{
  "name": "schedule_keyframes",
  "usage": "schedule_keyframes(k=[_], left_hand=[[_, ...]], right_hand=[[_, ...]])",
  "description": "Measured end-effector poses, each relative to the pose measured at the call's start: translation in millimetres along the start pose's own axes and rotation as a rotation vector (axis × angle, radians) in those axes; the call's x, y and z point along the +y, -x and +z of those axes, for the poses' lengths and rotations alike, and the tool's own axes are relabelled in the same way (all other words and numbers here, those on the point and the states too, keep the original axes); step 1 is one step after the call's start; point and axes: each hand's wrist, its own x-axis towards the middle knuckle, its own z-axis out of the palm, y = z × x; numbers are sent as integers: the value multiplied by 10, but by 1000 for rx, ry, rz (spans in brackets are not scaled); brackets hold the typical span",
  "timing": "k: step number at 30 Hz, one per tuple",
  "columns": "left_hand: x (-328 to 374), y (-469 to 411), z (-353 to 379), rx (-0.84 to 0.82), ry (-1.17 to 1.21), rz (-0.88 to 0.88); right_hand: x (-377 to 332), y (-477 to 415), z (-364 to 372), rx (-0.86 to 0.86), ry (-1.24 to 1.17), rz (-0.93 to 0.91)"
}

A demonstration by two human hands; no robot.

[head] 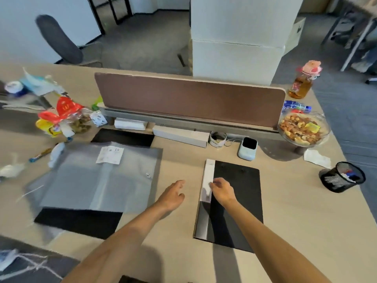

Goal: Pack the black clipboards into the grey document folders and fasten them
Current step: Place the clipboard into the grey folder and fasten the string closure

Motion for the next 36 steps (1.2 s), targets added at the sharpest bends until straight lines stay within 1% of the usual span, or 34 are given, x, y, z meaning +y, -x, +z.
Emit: schedule_keyframes(k=[3,6,10,13,17,20,24,26,28,31,33,34,36], left_hand=[[-316,156,-261,55,83,-59],[-677,252,-563,102,116,-110],[-1120,260,-979,141,128,-110],[-1345,198,-1292,178,122,-96],[-1695,-4,-1671,191,92,-89],[-1924,-184,-1880,214,61,-89],[-2095,-401,-2122,253,-73,-87],[-2172,-499,-2201,209,-189,-89],[-2220,-567,-2248,118,-256,-133],[-2252,-641,-2297,50,-307,-166],[-2250,-669,-2331,35,-317,-154],[-2249,-683,-2343,27,-314,-149],[-2250,-694,-2351,15,-334,-133]], right_hand=[[-250,5,420,-108,54,-60],[-443,1,834,-203,84,-107],[-620,-119,1334,-261,54,-105],[-779,-171,1633,-247,27,-108],[-926,-283,1965,-227,-18,-5],[-1004,-390,2158,-160,21,52],[-1122,-501,2339,-41,-6,122],[-1161,-569,2402,-8,-40,138],[-1203,-626,2441,6,-129,172],[-1243,-666,2418,77,-296,266],[-1253,-676,2374,112,-386,284],[-1261,-675,2364,96,-394,272],[-1331,-601,2376,-7,-369,247]])
